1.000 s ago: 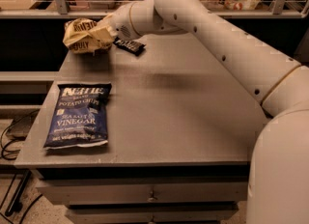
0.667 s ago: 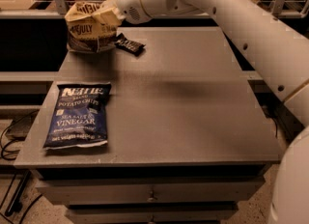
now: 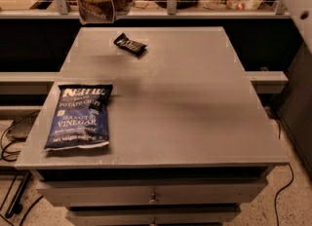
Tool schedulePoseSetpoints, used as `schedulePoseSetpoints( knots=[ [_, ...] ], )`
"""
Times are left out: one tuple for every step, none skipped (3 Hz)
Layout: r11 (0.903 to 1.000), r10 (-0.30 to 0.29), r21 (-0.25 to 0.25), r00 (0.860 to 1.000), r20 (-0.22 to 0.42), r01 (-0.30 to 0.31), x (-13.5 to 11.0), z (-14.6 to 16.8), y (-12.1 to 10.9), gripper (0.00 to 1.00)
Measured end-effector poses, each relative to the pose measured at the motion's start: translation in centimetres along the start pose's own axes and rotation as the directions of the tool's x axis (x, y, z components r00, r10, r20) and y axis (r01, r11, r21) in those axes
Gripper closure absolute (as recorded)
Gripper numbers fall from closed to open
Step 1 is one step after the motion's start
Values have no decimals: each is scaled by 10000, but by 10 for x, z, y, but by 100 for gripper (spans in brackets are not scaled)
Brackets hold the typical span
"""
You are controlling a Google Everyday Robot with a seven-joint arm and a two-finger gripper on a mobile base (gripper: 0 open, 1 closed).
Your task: Pick brown chip bag
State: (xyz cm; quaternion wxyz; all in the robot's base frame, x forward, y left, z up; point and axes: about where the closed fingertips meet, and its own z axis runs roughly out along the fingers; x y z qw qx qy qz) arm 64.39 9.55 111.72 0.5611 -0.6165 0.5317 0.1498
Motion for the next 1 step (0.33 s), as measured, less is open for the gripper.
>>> schedulePoseSetpoints(
  knots=[
    [10000, -45, 8, 10000, 32, 45, -3, -2, -1, 100]
  ],
)
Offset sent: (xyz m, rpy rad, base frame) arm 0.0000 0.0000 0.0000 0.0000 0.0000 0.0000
